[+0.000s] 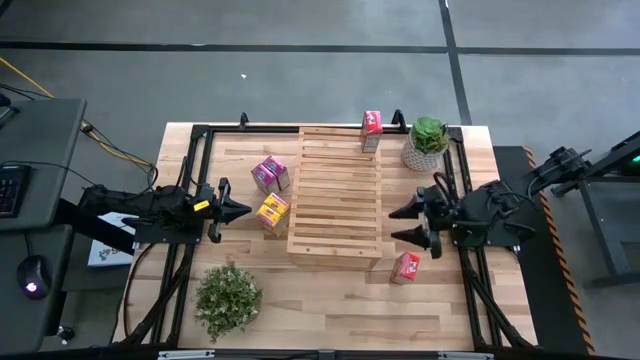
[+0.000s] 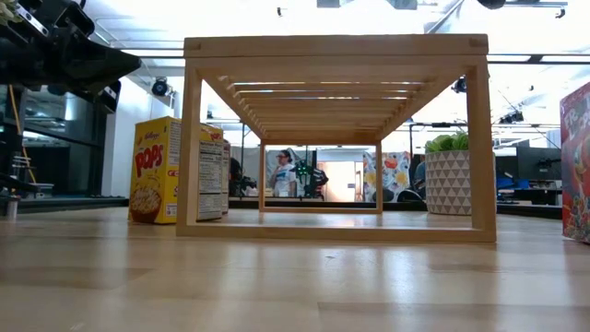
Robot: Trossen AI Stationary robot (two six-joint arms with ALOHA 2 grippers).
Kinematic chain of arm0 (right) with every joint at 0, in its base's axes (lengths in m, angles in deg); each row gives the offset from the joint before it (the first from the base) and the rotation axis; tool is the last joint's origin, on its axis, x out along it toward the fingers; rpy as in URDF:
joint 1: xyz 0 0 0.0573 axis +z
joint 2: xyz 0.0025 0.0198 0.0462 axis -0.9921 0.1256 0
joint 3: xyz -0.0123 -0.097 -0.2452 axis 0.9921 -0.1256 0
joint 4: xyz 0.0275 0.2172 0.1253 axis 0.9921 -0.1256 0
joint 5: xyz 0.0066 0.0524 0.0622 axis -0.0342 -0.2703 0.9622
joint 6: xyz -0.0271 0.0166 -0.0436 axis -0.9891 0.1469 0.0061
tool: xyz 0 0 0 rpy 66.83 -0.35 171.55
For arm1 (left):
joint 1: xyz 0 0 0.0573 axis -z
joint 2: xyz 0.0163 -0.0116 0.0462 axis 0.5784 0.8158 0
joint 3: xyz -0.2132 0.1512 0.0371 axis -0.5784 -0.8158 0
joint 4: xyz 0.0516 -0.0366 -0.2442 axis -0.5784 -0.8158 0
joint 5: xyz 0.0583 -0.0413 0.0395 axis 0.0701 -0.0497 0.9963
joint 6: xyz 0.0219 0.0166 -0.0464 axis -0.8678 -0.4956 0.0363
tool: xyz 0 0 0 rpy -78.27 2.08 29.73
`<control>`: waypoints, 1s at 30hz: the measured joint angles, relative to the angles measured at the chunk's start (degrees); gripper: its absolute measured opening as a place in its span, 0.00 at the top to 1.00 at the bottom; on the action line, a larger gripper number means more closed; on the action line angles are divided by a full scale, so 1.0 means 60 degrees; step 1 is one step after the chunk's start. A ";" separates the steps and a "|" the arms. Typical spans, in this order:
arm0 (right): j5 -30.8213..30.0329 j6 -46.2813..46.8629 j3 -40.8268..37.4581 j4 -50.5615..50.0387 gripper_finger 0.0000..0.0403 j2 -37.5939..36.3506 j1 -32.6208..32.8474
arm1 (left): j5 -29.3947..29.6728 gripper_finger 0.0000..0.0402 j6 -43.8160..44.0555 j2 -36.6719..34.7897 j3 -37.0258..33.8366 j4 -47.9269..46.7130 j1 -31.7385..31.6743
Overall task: Stack cereal on shelf
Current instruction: Put the red cereal box on the shelf aligned with the other red cereal box
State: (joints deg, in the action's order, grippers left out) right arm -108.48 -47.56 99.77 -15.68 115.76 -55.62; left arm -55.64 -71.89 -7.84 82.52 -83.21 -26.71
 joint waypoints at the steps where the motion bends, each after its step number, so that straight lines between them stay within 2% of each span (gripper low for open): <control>1: 0.0073 0.0407 0.0357 -0.0683 0.30 0.0268 0.0021 | 0.0000 0.99 -0.0004 0.0000 0.0000 0.0000 0.0000; 5: 0.0130 0.2819 0.2126 -0.4047 0.30 0.1608 0.0228 | 0.0000 0.99 -0.0005 0.0000 0.0000 0.0000 0.0003; 9: 0.0400 0.6684 0.3619 -0.7956 0.30 0.3176 0.0587 | 0.0000 0.99 -0.0007 0.0000 0.0000 0.0000 0.0001; 12: 0.1301 0.9251 0.4235 -1.0121 0.30 0.4183 0.0954 | 0.0000 0.99 0.0000 0.0000 0.0000 0.0000 0.0001; 14: 0.1935 1.0558 0.4453 -1.0894 0.30 0.4758 0.1234 | 0.0000 0.99 -0.0005 0.0000 0.0000 0.0000 0.0002; 18: 0.2616 1.1939 0.4503 -1.1227 0.30 0.5559 0.1705 | 0.0000 0.99 -0.0004 0.0000 0.0000 0.0000 0.0000; 23: 0.2531 1.2658 0.4495 -1.0739 0.30 0.6185 0.2011 | 0.0000 0.99 -0.0004 0.0000 0.0000 0.0000 0.0000; 30: 0.0915 1.3001 0.4495 -0.9627 0.30 0.6308 0.2171 | 0.0000 0.99 -0.0005 0.0000 0.0000 0.0000 0.0000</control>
State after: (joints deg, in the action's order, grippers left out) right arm -102.99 30.45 126.73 -73.44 153.61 -42.59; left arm -55.64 -71.92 -7.84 82.52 -83.21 -26.71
